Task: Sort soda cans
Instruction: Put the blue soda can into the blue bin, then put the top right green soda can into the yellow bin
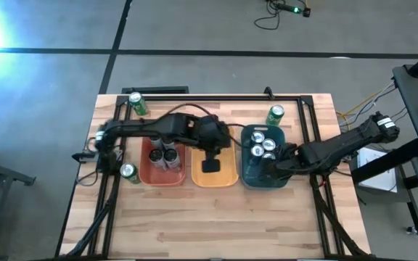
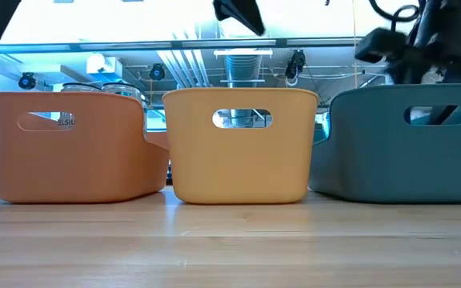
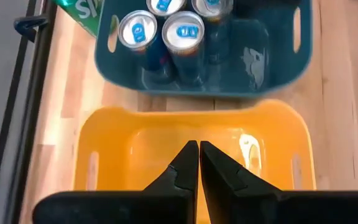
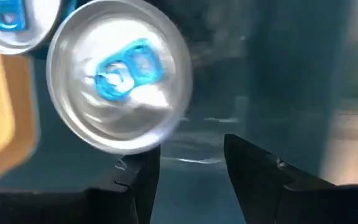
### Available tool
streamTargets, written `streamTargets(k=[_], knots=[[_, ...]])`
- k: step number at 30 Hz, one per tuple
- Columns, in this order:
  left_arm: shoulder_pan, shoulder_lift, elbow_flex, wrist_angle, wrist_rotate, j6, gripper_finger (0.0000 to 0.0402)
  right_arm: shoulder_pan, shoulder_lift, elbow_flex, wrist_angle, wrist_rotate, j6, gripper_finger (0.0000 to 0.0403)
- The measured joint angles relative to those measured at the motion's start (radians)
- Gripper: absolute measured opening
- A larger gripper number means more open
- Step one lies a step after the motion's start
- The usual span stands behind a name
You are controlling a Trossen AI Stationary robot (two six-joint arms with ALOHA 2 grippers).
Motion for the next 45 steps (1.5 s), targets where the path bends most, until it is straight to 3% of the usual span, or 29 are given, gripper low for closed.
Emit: streamTargets(k=[3, 7, 14, 19, 24, 27, 32, 40, 45], knots=[[-0.002, -0.096, -0.089, 0.019, 0.011, 0.034, 0.0000, 0.000, -0.014, 0.094, -0.167, -0.022, -0.060, 0.0175], [-0.001, -0.252, -0.238, 0.109, 0.131, 0.078, 0.0000, -0.013, -0.035, 0.241, -0.297, 0.014, -0.200, 0.0181], [-0.002, -0.495, -0.541, 0.420, 0.178, 0.016, 0.0000, -0.096, -0.056, 0.426, -0.337, 0.294, -0.545, 0.0177], [-0.002, -0.598, -0.695, 0.550, 0.178, -0.066, 0.0000, -0.285, -0.055, 0.444, -0.337, 0.327, -0.707, 0.0146], [-0.004, -0.648, -0.756, 0.574, 0.178, -0.128, 0.0000, -0.551, -0.026, 0.432, -0.314, 0.305, -0.813, 0.0131], [-0.007, -0.657, -0.774, 0.582, 0.177, -0.147, 0.0000, -0.702, 0.011, 0.432, -0.260, 0.215, -0.939, 0.0154], [-0.016, -0.661, -0.769, 0.594, 0.178, -0.161, 0.0000, -0.884, 0.105, 0.431, -0.191, 0.110, -1.101, 0.0231], [-0.018, -0.690, -0.729, 0.596, 0.179, -0.137, 0.0000, -1.049, 0.253, 0.431, -0.141, -0.011, -1.235, 0.0352], [-0.017, -0.699, -0.725, 0.593, 0.178, -0.135, 0.0000, -1.111, 0.313, 0.431, -0.101, -0.060, -1.260, 0.0378]])
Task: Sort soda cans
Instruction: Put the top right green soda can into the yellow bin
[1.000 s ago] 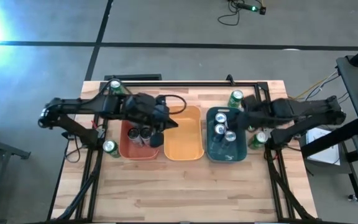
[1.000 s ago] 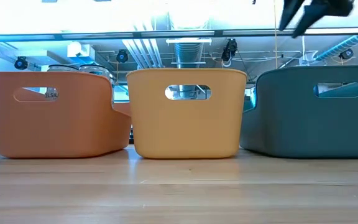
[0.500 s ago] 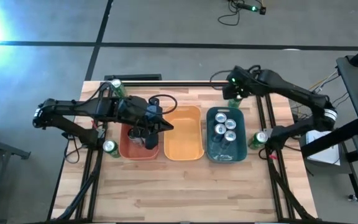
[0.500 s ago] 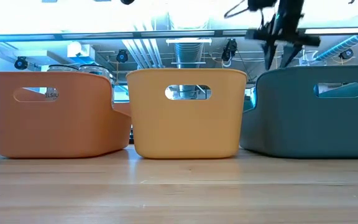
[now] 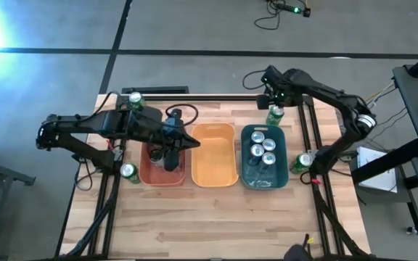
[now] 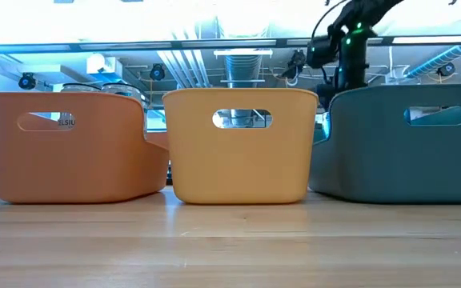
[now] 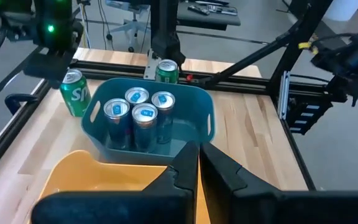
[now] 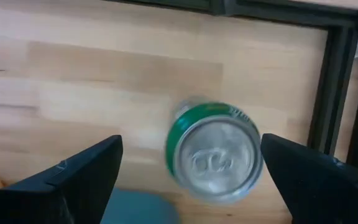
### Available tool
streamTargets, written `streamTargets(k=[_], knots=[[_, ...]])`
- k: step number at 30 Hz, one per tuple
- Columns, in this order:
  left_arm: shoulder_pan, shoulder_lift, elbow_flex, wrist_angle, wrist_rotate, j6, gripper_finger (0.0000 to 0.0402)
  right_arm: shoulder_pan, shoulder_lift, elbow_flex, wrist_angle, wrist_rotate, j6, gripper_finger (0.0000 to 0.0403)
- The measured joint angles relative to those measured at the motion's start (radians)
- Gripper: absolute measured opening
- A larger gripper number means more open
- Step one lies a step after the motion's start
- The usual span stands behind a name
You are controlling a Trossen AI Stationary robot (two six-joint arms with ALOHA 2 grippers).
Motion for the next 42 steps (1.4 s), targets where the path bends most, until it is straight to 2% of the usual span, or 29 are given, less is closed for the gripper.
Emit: streamTargets(k=[15, 22, 26, 36, 42], knots=[[0.003, 0.005, 0.000, 0.010, -0.099, 0.008, 0.0000, -0.085, 0.115, -0.013, -0.030, -0.060, -0.028, 0.0377], [0.001, 0.007, 0.000, 0.009, -0.098, -0.020, 0.0000, -0.084, 0.138, -0.070, -0.007, -0.090, -0.032, 0.0327], [0.000, 0.007, 0.000, 0.008, -0.098, -0.030, 0.0000, -0.084, 0.128, -0.091, 0.020, -0.098, -0.037, 0.0301], [0.000, 0.006, 0.000, 0.007, -0.097, -0.035, 0.0000, -0.082, 0.070, -0.074, 0.020, -0.119, -0.062, 0.0310], [0.000, 0.006, 0.000, 0.000, -0.097, -0.012, 0.0000, -0.052, 0.024, 0.006, 0.017, -0.108, -0.091, 0.0301]])
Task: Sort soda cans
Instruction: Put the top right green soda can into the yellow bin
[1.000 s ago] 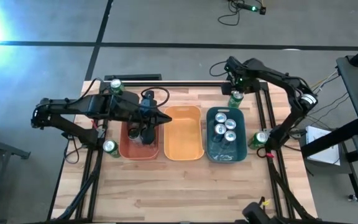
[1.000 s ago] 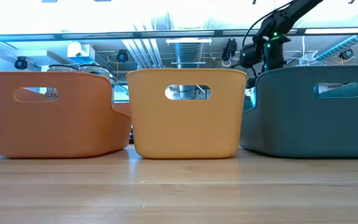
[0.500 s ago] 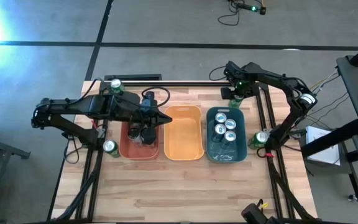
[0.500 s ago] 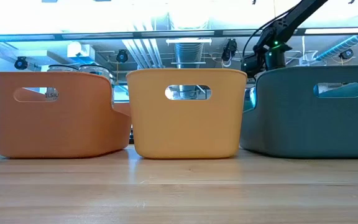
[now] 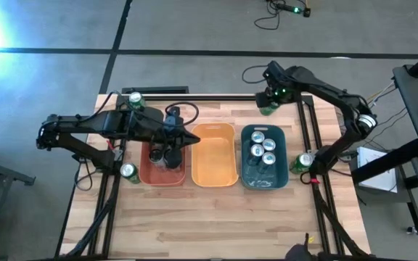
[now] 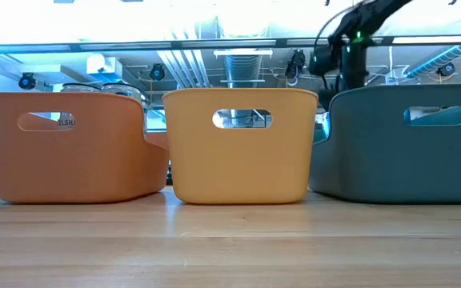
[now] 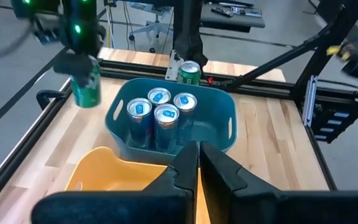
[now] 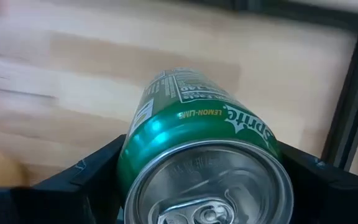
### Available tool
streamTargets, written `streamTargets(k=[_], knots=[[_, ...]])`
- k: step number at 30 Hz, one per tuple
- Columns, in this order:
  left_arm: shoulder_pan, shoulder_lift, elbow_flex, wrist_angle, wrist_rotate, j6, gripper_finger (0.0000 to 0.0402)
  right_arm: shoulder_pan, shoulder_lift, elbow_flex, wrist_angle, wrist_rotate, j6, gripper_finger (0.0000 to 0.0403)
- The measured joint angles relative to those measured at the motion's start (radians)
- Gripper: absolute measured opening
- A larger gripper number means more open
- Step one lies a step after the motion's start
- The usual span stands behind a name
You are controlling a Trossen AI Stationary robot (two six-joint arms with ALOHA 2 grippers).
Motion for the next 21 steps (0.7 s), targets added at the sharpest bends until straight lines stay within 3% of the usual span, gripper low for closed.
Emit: streamTargets(k=[10, 21], knots=[[0.004, -0.068, -0.001, -0.112, 0.000, 0.012, 0.0000, 0.234, 0.004, 0.289, 0.001, 0.081, -0.051, 0.0301], [0.008, -0.179, -0.001, -0.134, -0.053, -0.036, 0.0000, 0.586, 0.176, 0.515, -0.010, 0.053, -0.127, 0.0303]])
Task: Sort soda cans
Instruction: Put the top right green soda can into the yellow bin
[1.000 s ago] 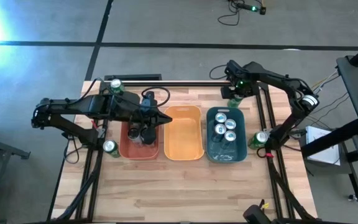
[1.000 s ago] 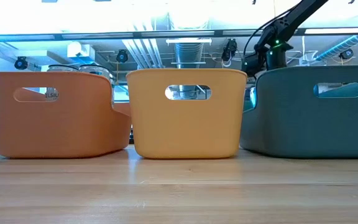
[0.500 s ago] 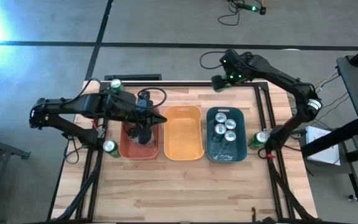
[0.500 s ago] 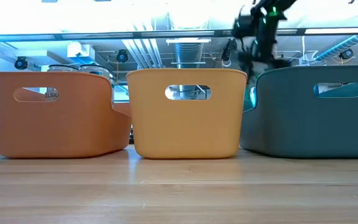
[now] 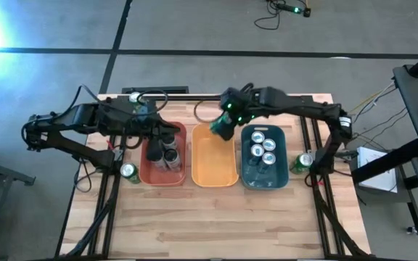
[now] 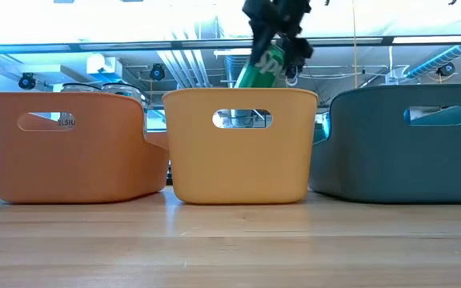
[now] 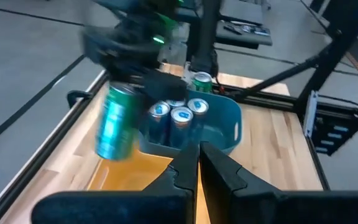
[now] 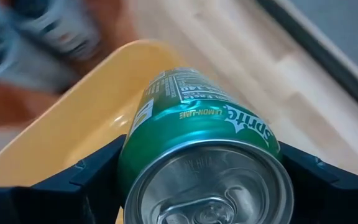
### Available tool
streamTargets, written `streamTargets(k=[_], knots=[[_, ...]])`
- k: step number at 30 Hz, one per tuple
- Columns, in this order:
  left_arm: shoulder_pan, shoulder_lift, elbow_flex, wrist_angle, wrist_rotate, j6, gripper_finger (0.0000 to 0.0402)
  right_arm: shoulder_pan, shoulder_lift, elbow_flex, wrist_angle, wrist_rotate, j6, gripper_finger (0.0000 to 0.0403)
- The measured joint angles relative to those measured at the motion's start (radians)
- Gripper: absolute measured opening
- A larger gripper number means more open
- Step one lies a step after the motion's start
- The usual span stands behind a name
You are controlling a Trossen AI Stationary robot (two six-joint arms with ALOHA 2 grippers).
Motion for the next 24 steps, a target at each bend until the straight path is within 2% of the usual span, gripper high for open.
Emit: streamTargets(k=[9, 19, 24], knots=[[0.000, 0.005, 0.000, -0.029, -0.026, -0.001, 0.0000, 0.091, 0.144, 0.037, -0.008, -0.004, -0.036, 0.0307], [0.000, -0.016, 0.000, -0.175, -0.029, -0.032, 0.0000, 0.091, 0.281, 0.032, -0.041, -0.002, -0.063, 0.0310], [0.000, -0.015, 0.000, -0.192, -0.029, -0.034, 0.0000, 0.079, 0.328, 0.032, -0.038, -0.001, -0.064, 0.0309]])
